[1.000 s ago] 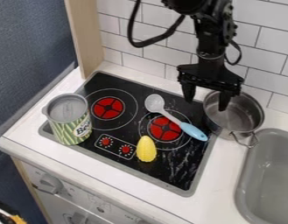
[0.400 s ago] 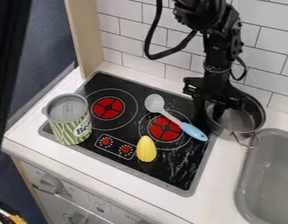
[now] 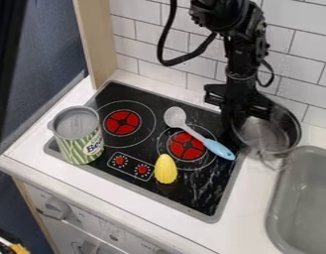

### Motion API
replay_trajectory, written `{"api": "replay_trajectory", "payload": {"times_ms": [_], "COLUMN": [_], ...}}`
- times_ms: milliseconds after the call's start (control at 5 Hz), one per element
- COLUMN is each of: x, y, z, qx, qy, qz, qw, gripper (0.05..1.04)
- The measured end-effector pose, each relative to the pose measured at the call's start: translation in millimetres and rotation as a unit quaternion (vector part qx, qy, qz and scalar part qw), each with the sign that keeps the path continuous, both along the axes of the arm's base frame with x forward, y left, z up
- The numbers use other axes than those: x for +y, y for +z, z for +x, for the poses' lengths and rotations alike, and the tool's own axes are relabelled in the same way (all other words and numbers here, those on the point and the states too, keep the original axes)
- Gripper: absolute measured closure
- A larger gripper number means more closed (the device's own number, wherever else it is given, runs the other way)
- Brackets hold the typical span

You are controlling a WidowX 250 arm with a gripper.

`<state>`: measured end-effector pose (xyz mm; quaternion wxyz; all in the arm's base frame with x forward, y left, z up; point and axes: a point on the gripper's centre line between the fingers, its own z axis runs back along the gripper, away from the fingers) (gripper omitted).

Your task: Take the thing and moved it on the right of the burner

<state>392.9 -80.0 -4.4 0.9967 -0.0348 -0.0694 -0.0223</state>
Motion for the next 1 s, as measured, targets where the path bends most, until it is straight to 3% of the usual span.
{"api": "replay_trajectory", "payload": {"times_ms": [200, 400, 600, 800, 1000], "x": [1, 13, 40, 82, 123], "y": [12.2, 41.4, 57.7, 69.3, 67.7], "z": [-3, -4, -6, -6, -11], "qx": [-0.008, -0.041, -0.064, -0.079, -0.077], "qy": [-0.002, 0.002, 0.036, 0.112, 0.180], "qz": [-0.008, -0.020, -0.003, 0.024, 0.044], "qw": [0.9999, 0.9990, 0.9973, 0.9903, 0.9797], "gripper": [1.005, 1.005, 1.005, 1.005, 1.005]}}
